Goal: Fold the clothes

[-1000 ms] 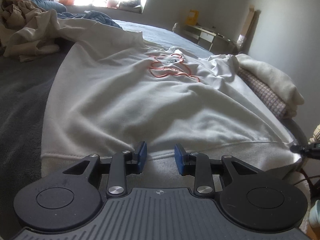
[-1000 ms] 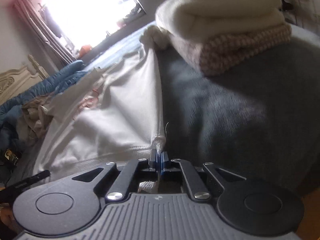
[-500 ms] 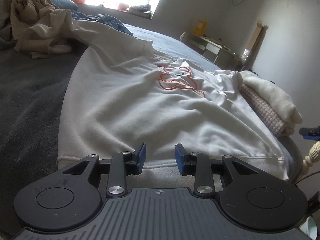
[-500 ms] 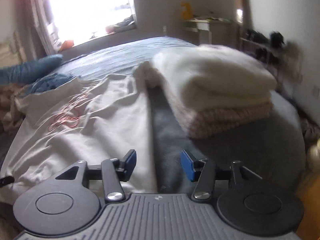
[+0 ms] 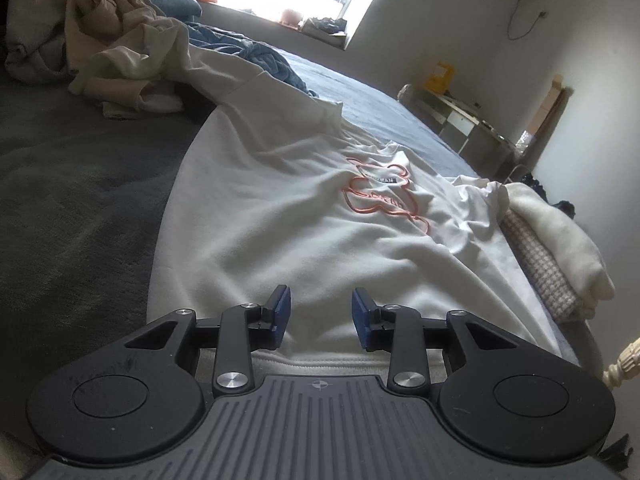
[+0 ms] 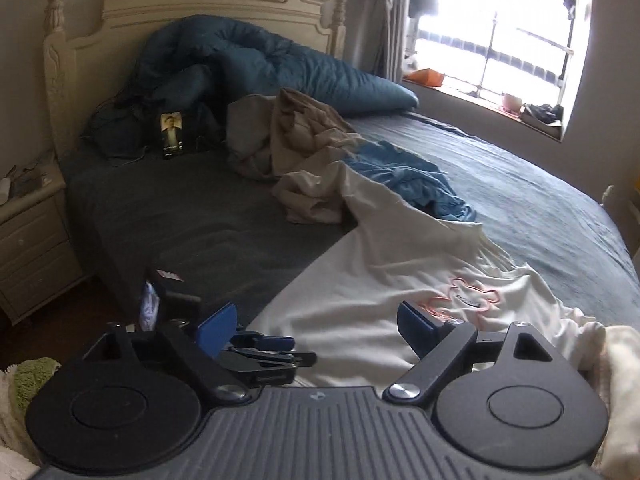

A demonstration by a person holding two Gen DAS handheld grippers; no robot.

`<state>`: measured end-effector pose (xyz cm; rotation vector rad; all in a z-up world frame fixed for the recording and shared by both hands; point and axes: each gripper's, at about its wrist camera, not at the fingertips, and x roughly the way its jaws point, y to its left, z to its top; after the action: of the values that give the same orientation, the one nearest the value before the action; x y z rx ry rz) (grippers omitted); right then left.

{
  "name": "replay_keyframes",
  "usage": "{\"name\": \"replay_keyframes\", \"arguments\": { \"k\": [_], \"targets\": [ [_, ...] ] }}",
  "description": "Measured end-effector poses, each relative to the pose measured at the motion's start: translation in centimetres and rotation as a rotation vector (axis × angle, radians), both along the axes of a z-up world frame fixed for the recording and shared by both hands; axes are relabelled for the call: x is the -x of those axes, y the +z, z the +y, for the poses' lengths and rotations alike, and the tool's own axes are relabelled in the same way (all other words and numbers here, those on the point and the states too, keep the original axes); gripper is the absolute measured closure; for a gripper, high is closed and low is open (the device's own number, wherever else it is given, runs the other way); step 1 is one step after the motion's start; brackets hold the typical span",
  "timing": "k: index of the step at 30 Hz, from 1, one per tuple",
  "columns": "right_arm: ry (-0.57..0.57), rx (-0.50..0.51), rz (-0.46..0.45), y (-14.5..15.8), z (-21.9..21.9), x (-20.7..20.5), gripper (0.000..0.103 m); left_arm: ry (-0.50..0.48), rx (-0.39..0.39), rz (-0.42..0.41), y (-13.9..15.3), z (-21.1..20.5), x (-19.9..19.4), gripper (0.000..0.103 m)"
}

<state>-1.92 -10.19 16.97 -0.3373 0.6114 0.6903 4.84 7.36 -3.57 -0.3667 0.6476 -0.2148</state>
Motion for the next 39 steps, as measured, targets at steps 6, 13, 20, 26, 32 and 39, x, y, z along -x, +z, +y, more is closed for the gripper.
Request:
{"name": "replay_keyframes", "arguments": {
  "k": [6,13,20,26,32,39],
  "targets": [
    [0.016,-0.014,-0.091,1.2,0.5,1.0,0.013,0.015,0.004,0.014,-0.2,0.4,0.2,0.070],
    [-0.018,-0.065,-0.076,2.1,1.0,-0.2,0.013,0.032,0.014,0.030,-0.5,1.0,0.4,0.070],
    [-0.017,-0.091,-0.127,3.1,2.3,-0.3,0.013,0.043,0.025,0.040,-0.9,1.8,0.2,0.070],
    [-0.061,-0.099,-0.034,2.1,1.9,-2.0,0.013,0.047,0.032,0.023,-0.6,2.0,0.3,0.069],
    [-0.173,-0.079,0.026,-2.2,-0.3,-8.5,0.013,0.033,0.031,-0.008,-0.7,2.3,0.0,0.069],
    [-0.365,-0.098,0.207,-8.7,-4.1,-15.8,0.013,0.014,0.033,-0.033,-0.3,2.5,-1.5,0.069]
  ]
}}
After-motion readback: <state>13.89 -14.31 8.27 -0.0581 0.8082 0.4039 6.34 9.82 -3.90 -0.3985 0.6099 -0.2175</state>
